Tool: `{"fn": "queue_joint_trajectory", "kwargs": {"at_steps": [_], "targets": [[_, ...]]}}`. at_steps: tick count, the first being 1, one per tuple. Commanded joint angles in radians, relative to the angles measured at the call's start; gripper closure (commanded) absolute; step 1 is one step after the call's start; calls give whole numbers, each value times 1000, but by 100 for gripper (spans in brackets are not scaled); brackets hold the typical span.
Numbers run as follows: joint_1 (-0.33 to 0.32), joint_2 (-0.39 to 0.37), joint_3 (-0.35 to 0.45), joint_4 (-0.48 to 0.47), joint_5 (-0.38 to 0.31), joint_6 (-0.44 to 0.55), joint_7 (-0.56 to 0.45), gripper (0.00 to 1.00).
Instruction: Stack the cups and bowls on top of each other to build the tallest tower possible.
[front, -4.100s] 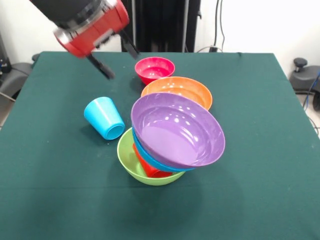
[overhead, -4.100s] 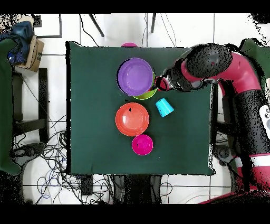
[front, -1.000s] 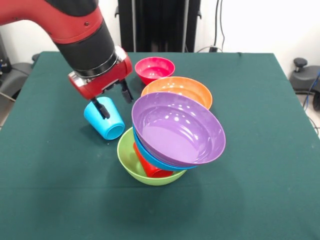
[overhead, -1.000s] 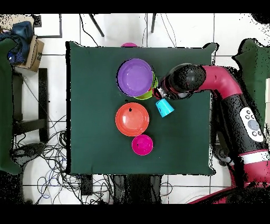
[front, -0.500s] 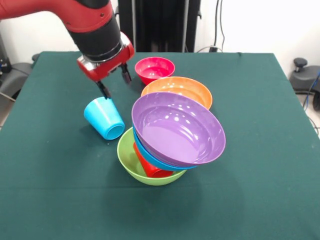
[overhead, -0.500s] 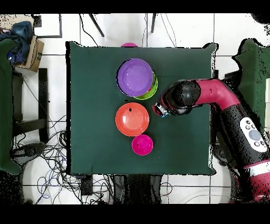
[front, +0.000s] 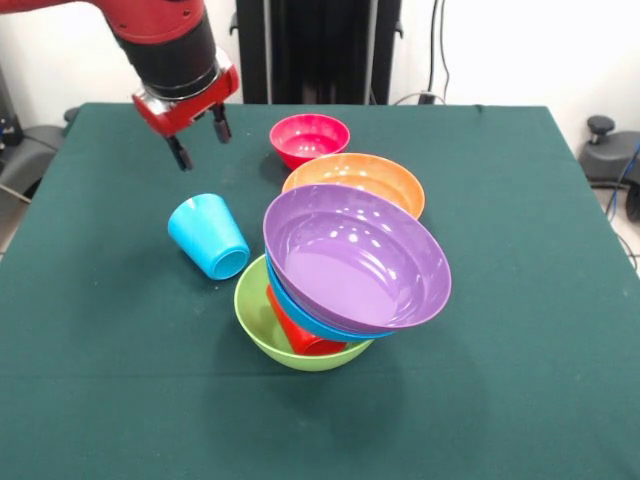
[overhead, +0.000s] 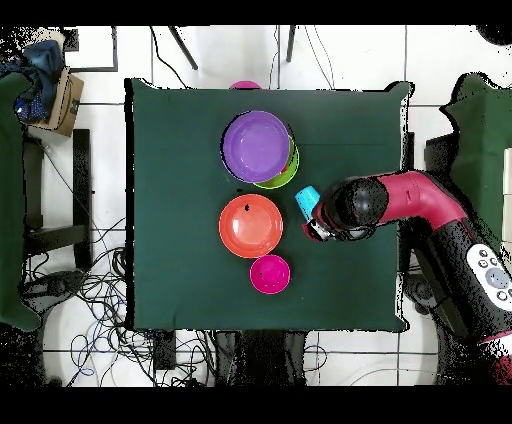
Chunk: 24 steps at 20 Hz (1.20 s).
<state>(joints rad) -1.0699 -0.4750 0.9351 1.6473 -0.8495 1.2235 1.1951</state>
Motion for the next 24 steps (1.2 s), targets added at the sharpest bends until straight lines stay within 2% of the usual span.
{"fn": "queue_joint_trajectory", "kwargs": {"at_steps": [1, 6, 15, 24], "targets": [[3, 35, -31, 37, -136, -80, -415, 0], [9, 83, -40, 3, -182, -109, -412, 0], [22, 176, -64, -65, -266, -220, -391, 0], [44, 226, -92, -121, -305, -259, -392, 0]]}}
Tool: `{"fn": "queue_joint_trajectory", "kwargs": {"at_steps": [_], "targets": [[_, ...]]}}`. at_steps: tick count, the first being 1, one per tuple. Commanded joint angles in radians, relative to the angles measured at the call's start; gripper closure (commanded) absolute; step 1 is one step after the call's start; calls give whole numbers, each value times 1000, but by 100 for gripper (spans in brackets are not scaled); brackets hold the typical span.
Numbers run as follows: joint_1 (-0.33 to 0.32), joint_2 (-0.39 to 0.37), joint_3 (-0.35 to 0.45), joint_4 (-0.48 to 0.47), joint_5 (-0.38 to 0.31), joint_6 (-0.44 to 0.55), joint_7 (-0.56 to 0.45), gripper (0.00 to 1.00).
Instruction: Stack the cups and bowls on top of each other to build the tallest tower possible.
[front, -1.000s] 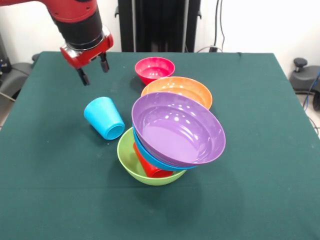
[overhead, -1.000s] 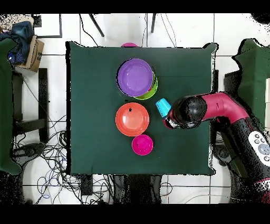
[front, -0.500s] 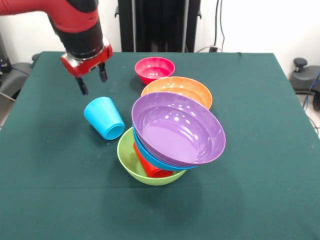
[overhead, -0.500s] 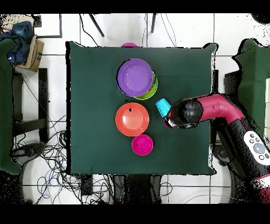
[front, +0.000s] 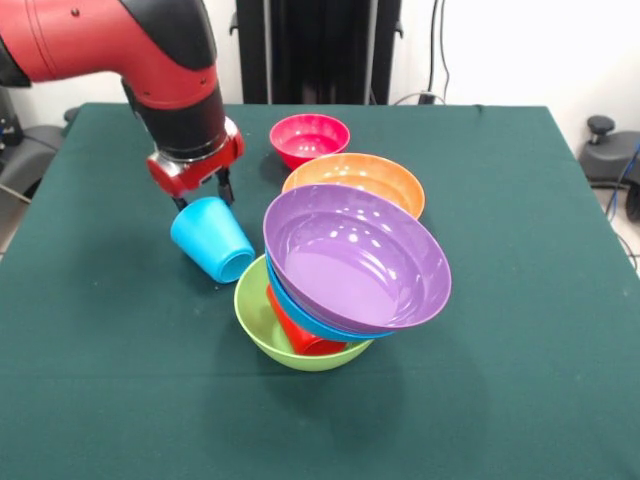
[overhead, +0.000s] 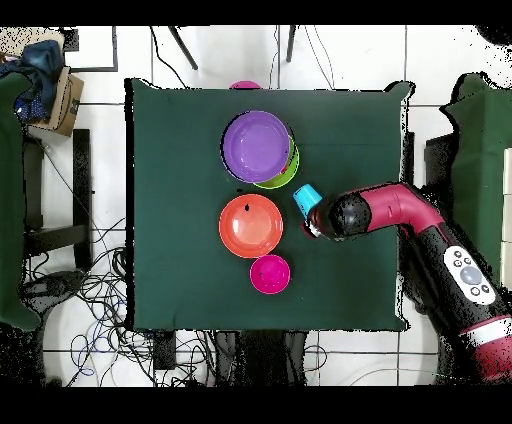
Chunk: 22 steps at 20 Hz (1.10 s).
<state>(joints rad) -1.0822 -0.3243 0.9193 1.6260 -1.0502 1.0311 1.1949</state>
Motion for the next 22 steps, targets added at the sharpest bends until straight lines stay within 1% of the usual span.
{"fn": "queue_joint_trajectory", "kwargs": {"at_steps": [1, 4, 7, 10, 11, 12, 13, 14, 18, 20, 22], "targets": [[58, 84, -78, -108, -111, -71, -394, 0], [60, 104, -83, -129, -123, -81, -401, 0], [61, 108, -84, -136, -123, -79, -405, 0], [57, 104, -78, -131, -105, -73, -409, 0], [49, 110, -70, -130, -92, -79, -409, 0], [28, 128, -51, -127, -60, -100, -392, 0], [26, 131, -46, -128, -50, -105, -379, 0], [10, 147, -30, -127, -14, -119, -355, 100], [-46, 194, 44, -119, 70, -169, -365, 100], [-48, 167, 71, -104, 109, -140, -372, 100], [-42, 157, 83, -105, 125, -138, -366, 100]]}}
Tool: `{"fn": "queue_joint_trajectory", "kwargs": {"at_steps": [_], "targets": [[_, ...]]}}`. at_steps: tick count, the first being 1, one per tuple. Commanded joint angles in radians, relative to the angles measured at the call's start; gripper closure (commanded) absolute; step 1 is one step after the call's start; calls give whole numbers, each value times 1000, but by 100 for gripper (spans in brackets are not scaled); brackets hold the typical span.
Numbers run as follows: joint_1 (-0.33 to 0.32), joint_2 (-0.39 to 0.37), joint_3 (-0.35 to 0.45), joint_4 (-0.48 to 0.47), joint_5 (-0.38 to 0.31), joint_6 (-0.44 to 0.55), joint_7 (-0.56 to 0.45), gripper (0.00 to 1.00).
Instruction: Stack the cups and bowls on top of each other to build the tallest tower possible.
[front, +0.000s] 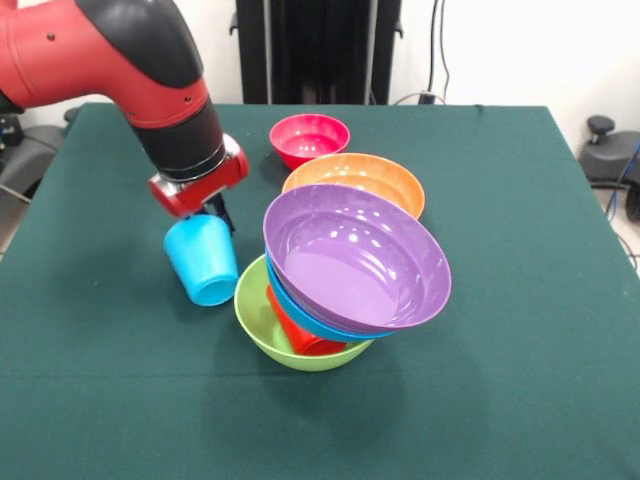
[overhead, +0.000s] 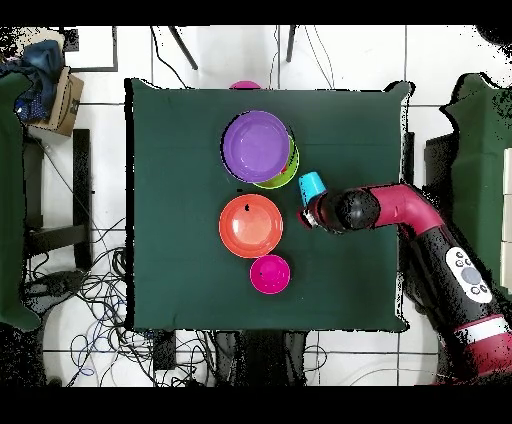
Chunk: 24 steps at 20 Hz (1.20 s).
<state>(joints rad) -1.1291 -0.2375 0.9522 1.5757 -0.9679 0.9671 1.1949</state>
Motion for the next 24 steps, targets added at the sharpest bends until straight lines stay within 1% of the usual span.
{"fn": "queue_joint_trajectory", "kwargs": {"at_steps": [1, 3, 4, 7, 12, 13, 17, 20, 24], "targets": [[1, 72, 55, -54, 46, -84, -365, 100], [-15, 85, 95, -53, 69, -132, -346, 100], [-29, 98, 132, -49, 88, -183, -319, 100], [-34, 101, 173, -57, 115, -227, -273, 100], [-25, 76, 178, -69, 153, -206, -257, 100], [-32, 77, 171, -60, 150, -213, -260, 100], [-36, 57, 165, -47, 162, -191, -264, 100], [-27, 28, 150, -52, 171, -143, -271, 100], [-24, 25, 140, -58, 170, -129, -283, 100]]}}
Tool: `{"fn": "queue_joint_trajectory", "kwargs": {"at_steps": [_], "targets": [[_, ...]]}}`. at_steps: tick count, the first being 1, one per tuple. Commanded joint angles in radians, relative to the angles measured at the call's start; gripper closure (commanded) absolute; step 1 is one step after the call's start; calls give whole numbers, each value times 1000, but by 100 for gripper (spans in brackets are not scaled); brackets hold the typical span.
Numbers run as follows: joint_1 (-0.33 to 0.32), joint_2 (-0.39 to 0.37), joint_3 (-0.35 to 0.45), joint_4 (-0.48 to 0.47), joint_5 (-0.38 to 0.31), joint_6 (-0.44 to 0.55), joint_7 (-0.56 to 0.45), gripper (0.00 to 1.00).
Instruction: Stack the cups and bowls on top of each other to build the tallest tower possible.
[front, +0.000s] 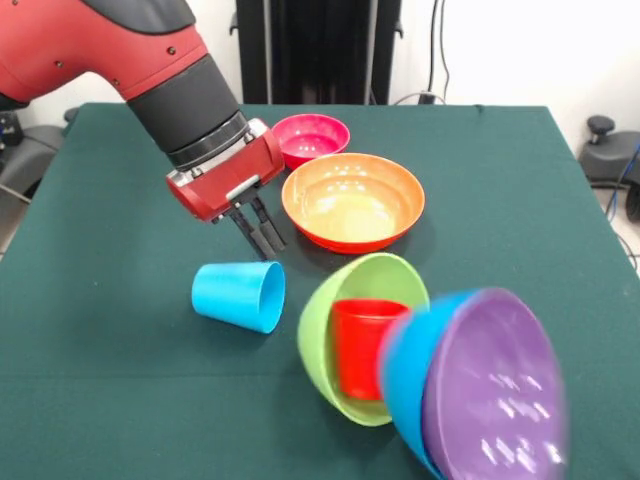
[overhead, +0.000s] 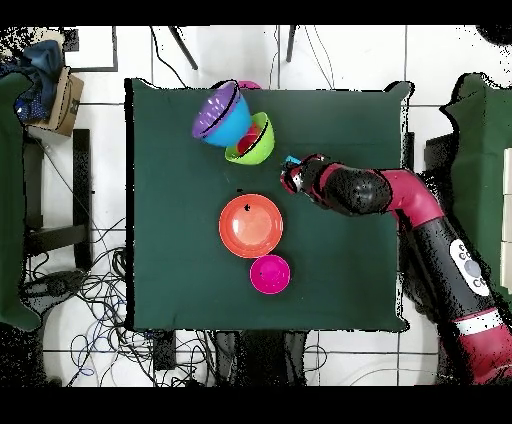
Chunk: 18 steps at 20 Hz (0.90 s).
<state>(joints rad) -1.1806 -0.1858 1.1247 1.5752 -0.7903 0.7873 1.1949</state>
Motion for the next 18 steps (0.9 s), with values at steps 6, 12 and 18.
{"fn": "queue_joint_trajectory", "kwargs": {"at_steps": [6, 12, 18], "targets": [[36, -25, -40, -65, -14, 43, -279, 100], [44, -15, -48, -83, -22, 38, -280, 100], [276, 94, -272, -304, -364, -267, 52, 100]]}}
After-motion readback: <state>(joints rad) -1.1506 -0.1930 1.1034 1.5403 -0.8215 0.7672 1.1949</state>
